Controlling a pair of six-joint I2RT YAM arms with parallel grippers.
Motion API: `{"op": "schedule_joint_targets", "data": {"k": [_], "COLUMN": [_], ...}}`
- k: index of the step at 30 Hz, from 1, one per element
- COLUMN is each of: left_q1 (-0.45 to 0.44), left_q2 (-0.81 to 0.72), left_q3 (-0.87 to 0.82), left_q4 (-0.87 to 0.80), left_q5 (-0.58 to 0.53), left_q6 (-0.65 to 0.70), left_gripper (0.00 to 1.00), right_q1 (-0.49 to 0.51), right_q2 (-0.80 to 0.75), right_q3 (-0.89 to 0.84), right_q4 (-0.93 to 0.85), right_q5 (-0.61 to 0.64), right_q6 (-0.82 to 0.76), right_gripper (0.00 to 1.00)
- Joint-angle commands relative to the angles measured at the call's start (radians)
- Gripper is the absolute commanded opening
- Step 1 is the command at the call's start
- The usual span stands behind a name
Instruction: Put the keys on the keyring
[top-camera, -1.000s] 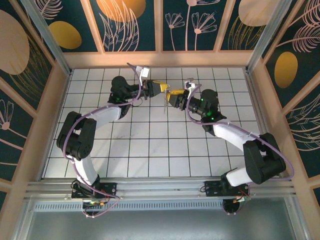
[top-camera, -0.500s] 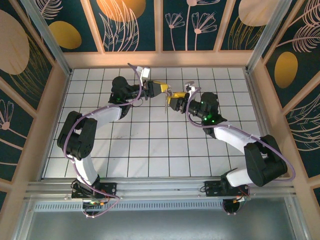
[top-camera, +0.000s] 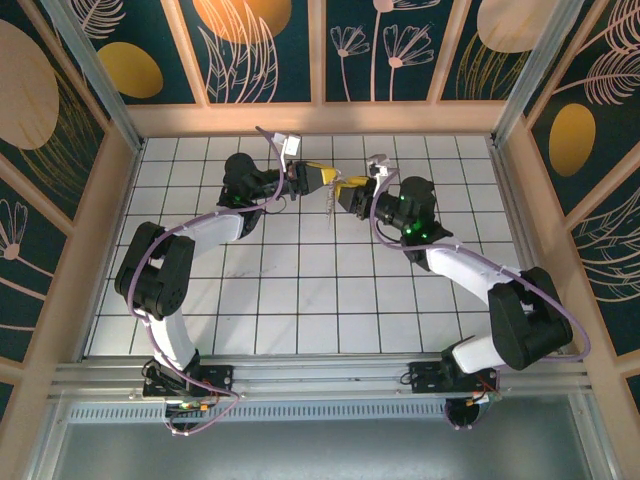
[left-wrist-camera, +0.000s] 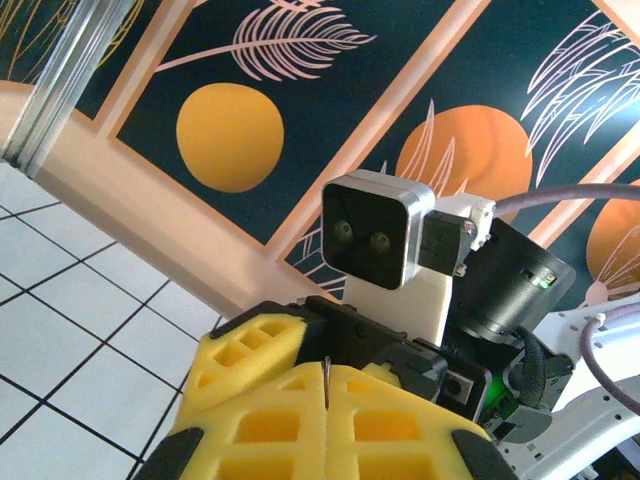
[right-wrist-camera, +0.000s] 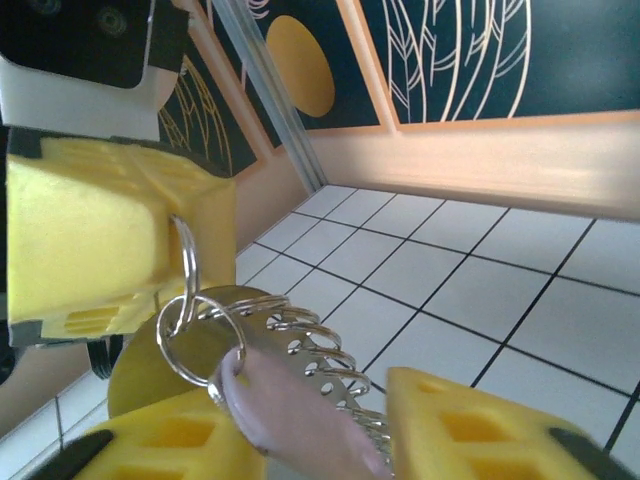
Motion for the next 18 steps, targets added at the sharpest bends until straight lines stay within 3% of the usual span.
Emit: {"op": "schedule_joint_targets", "data": {"k": [1,6,18], "left_q1": [-0.008,-0.008,-0.008], "left_q2": [0.001,-0.001,-0.008], "left_q3": [0.002,0.002,-0.011], "left_q4": [0.064,0.072,0.126], "left_q5": [-0.005,-0.018,-0.040], "left_q6": [-0.012,-0.013,-0.033], "left_gripper": [0.00,0.00,0.00], "right_q1": [0.008,0.010,0.028], "right_q2": [0.006,-0.018,0.002], "right_q3": [0.021,-0.015,0.000], "right_q4": [-0.014,-0.014,-0.039], "right_q5": [-0.014,-0.031,-0.080], "right_q6": [-0.024,-0.029,-0.037], "right_gripper": [0.22,0.01,0.00]}}
